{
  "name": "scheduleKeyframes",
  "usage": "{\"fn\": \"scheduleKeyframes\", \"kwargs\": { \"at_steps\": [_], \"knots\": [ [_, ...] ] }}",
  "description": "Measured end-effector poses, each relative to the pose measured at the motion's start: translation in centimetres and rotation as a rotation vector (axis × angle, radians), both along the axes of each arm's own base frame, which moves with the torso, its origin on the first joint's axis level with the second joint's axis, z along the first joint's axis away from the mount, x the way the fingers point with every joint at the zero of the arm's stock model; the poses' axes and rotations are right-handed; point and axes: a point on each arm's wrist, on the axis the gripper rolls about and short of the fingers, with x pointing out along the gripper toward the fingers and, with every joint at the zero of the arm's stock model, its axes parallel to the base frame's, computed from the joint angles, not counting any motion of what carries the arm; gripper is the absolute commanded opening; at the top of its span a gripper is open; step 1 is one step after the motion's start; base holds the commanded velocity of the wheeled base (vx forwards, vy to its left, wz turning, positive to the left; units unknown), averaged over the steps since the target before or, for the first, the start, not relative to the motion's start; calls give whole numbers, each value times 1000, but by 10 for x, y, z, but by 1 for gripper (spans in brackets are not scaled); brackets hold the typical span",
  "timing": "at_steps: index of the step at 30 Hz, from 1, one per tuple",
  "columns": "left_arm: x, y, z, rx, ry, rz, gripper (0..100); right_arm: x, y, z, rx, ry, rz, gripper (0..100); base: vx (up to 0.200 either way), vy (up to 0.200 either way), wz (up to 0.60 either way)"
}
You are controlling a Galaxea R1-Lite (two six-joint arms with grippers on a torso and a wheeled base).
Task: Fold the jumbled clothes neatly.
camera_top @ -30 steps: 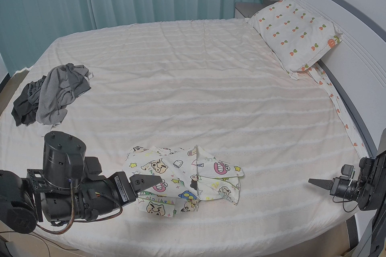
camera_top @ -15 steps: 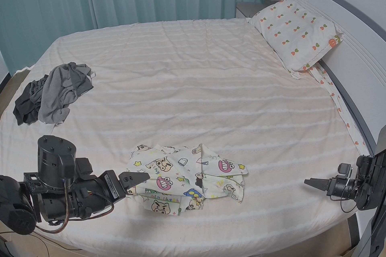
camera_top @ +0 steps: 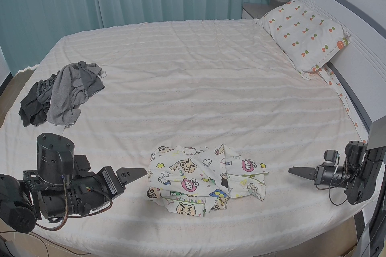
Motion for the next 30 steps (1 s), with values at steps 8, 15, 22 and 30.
{"fn": "scheduleKeyframes", "kwargs": {
  "at_steps": [8,15,22,30],
  "knots": [
    [0,0,-1,3,5,2,100,32,56,7,-55,-82,-59,100,0,0,0],
    [3,-1,-2,-23,1,7,100,50,117,0,-39,-128,19,100,0,0,0],
    [5,-2,-4,-75,18,3,100,52,134,-12,-41,-109,56,100,0,86,0],
    [5,-1,-5,-73,22,6,100,58,137,-20,-42,-106,57,100,0,200,0]
  ]
}}
